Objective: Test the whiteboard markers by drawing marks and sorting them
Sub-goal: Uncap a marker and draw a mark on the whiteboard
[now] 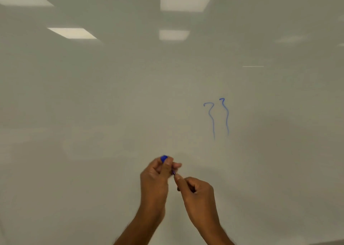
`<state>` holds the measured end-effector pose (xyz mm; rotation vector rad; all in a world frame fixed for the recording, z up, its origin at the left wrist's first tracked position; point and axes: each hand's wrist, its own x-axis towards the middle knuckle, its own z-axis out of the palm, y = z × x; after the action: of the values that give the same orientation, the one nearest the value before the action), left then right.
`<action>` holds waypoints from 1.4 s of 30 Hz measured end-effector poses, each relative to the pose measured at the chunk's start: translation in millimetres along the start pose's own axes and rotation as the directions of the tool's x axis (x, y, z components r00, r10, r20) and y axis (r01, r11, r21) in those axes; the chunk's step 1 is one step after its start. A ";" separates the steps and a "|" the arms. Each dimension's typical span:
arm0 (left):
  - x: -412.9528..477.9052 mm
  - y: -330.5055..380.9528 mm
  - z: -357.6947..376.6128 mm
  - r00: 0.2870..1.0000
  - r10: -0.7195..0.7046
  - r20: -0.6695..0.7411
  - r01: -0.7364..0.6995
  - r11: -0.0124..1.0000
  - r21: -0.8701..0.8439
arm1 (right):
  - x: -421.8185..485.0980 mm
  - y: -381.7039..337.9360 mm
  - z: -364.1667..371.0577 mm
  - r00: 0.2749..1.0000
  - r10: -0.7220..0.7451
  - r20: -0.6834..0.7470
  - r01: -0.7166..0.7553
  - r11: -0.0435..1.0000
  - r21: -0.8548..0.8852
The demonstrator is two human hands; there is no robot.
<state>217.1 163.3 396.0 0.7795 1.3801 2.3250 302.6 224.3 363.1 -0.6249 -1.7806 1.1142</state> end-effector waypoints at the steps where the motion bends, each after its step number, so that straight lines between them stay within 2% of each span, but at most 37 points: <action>1: 6.2 6.3 -0.3 0.998 0.051 -0.027 -0.051 0.999 0.009 | -2.3 1.4 -2.9 1.000 0.012 -0.007 -0.012 1.000 -0.012; 3: 18.1 14.6 -1.8 0.992 0.110 -0.057 -0.108 0.993 0.036 | -6.4 0.8 -9.8 1.000 0.022 -0.015 -0.022 1.000 0.007; 5: 24.6 13.5 -2.6 0.977 0.208 -0.049 -0.196 0.964 0.179 | -3.3 -5.7 -19.4 1.000 0.027 0.007 -0.027 0.998 0.061; 8: 31.0 5.0 -5.4 0.909 0.411 0.073 -0.402 0.812 0.423 | 12.5 -22.0 -36.6 0.999 0.011 0.049 -0.020 0.982 0.188; 11: 52.4 -2.7 -13.3 0.846 0.478 0.234 -0.517 0.630 0.580 | 27.0 -35.5 -50.0 0.999 0.010 -0.034 0.003 0.925 0.379; 13: 69.6 -6.8 -18.2 0.804 0.497 0.327 -0.572 0.495 0.654 | 36.1 -42.2 -57.5 0.999 0.042 -0.031 -0.017 0.828 0.560; 16: 90.2 -6.5 -21.1 0.772 0.510 0.379 -0.596 0.373 0.711 | 51.5 -41.2 -64.7 0.980 0.143 0.136 -0.193 0.554 0.810; 17: 95.6 -5.2 -20.4 0.756 0.525 0.390 -0.602 0.327 0.728 | 55.7 -39.5 -65.5 0.976 0.142 0.166 -0.217 0.517 0.828; 18: 100.3 -4.4 -19.3 0.727 0.552 0.409 -0.619 0.267 0.739 | 59.9 -37.8 -64.8 0.977 0.128 0.168 -0.211 0.537 0.817; 21: 106.5 -5.1 -12.7 0.597 0.650 0.471 -0.685 0.107 0.720 | 70.7 -36.4 -56.9 0.998 0.033 0.050 -0.058 0.744 0.666; 24: 109.5 -7.0 -9.1 0.557 0.668 0.493 -0.692 0.045 0.720 | 83.6 -41.0 -47.3 0.985 -0.138 -0.105 0.170 0.889 0.426; 29: 122.5 -16.3 -15.5 0.544 0.620 0.565 -0.675 -0.077 0.734 | 112.7 -52.2 -31.6 0.907 -0.350 -0.237 0.407 0.874 0.266; 35: 126.0 -19.9 -16.6 0.528 0.615 0.586 -0.664 -0.132 0.736 | 146.6 -48.5 -26.9 0.827 -0.526 -0.196 0.541 0.840 0.028; 39: 126.4 -20.2 -15.6 0.508 0.624 0.593 -0.675 -0.139 0.725 | 149.8 -34.9 -32.5 0.809 -0.517 -0.279 0.541 0.841 0.011; 42: 125.7 -19.9 -16.1 0.522 0.616 0.590 -0.668 -0.135 0.732 | 135.1 -12.6 -34.2 0.807 -0.544 -0.228 0.548 0.835 -0.054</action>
<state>107.2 228.3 408.5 2.3743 2.9164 1.4907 272.5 338.3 438.4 -0.1894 -1.5955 0.6216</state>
